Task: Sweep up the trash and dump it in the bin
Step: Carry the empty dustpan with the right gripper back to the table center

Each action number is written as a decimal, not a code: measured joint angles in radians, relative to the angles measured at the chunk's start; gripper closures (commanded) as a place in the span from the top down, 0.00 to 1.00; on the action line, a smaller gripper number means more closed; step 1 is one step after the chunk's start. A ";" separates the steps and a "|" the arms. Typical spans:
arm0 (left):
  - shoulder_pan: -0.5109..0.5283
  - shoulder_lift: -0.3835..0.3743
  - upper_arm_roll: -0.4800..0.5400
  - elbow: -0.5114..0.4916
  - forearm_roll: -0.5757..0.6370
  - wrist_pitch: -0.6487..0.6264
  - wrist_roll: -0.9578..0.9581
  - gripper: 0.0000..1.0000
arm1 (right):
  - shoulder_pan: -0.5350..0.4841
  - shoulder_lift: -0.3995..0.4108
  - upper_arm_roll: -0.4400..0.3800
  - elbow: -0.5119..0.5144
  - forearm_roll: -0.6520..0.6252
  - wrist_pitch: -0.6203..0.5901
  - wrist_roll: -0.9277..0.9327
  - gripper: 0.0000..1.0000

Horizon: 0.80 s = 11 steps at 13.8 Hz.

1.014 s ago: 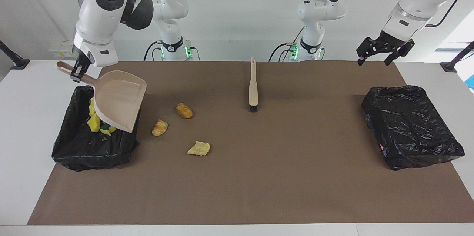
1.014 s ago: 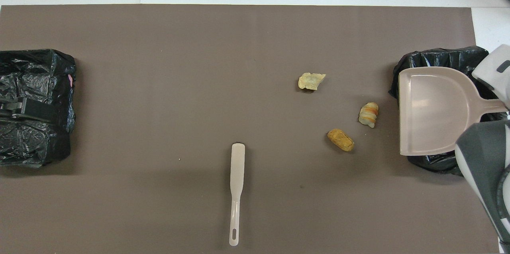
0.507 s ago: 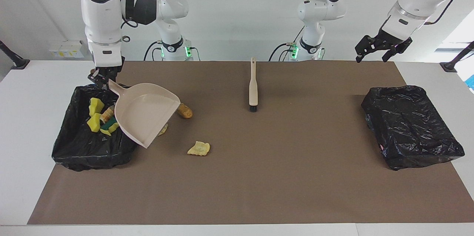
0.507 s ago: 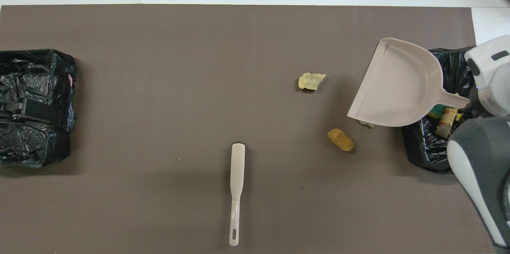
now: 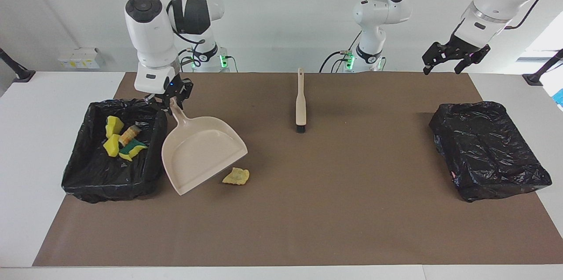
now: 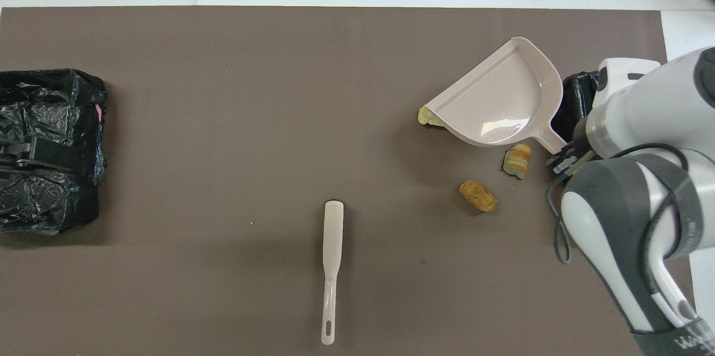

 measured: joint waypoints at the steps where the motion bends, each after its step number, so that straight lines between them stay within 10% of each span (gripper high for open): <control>1: 0.000 0.000 0.000 0.000 0.000 0.000 0.000 1.00 | 0.041 0.017 0.001 0.001 0.015 0.012 0.121 0.00; 7: 0.000 0.000 0.000 -0.001 0.000 0.000 0.000 1.00 | 0.275 0.152 0.006 0.062 0.131 0.130 0.591 0.00; 11: 0.000 0.000 0.000 -0.001 0.000 0.001 0.000 1.00 | 0.415 0.349 0.006 0.286 0.131 0.078 0.863 0.00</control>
